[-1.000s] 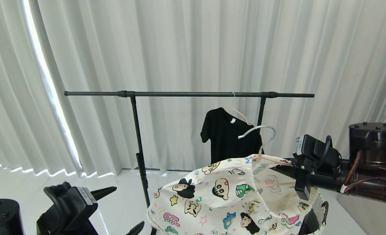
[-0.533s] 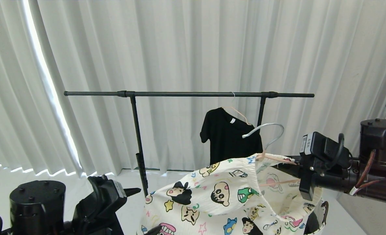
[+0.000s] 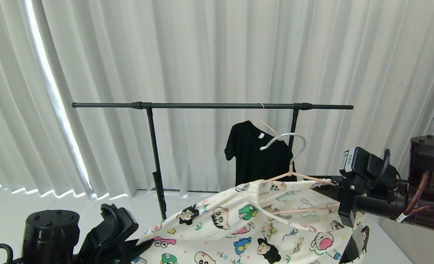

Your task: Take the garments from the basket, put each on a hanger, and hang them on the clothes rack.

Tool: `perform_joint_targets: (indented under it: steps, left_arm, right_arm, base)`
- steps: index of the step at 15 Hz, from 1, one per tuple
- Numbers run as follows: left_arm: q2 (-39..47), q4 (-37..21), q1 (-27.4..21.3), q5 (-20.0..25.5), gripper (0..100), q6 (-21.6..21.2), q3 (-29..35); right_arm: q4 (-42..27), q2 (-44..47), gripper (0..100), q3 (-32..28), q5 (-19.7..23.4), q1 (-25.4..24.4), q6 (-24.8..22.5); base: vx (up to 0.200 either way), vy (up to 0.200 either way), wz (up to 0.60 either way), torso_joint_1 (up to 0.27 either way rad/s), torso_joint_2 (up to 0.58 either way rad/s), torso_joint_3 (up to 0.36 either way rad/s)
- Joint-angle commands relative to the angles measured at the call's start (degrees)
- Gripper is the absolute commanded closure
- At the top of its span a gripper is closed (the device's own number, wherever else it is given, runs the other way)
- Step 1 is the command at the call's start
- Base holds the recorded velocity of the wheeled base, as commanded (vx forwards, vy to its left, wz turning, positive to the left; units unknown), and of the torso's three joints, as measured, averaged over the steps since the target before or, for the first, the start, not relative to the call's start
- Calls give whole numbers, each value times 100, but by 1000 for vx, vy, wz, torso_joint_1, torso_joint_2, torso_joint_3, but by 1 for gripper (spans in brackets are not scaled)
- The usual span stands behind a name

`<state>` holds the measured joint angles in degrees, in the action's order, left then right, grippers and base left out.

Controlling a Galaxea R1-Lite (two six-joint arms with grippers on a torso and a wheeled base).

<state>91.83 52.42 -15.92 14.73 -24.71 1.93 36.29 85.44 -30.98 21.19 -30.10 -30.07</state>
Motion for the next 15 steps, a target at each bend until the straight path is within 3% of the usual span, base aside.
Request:
perform_joint_targets:
  steps: [1,5,6,8,10,11,12,13,14,15]
  left_arm:
    - [195,5,265,-172,100,-95,-193]
    - [177,418,-201,-172,100,-78,-193]
    - [177,576,-280,-163,0,-51,-193]
    - [177,726,-280,-172,0,-34,-193]
    - [124,902,-218,-242,0,467,-157]
    - [37,1156,-218,-769,0,1126,-43]
    - [19,1244,-218,-1103,0,1381,18]
    - [19,1332,-218,-1877,0,1909,256]
    - [37,1323,-218,-2686,0,2172,458]
    - [45,1323,-210,-3090,0,2181,475]
  right_arm:
    - [10,-37,100,21,-80,13,125]
    - [10,-54,100,21,-132,4,142]
    - [10,-54,100,21,-132,4,142]
    - [10,-81,100,57,-229,4,133]
    - [10,-89,100,197,-651,22,151]
    - [-8,-116,100,373,-976,153,177]
    - [-26,-133,100,452,-1099,215,177]
    - [-87,-142,100,628,-1433,364,177]
    - [-201,-151,100,804,-1864,619,186]
    - [-263,-151,100,944,-2198,839,248]
  base:
    - [0,0,0,0,0,0]
    - [0,0,0,0,0,0]
    - [0,0,0,0,0,0]
    - [0,0,0,0,0,0]
    - [0,0,0,0,0,0]
    - [0,0,0,0,0,0]
    - [0,0,0,0,0,0]
    - [0,0,0,0,0,0]
    - [0,0,0,0,0,0]
    - [0,0,0,0,0,0]
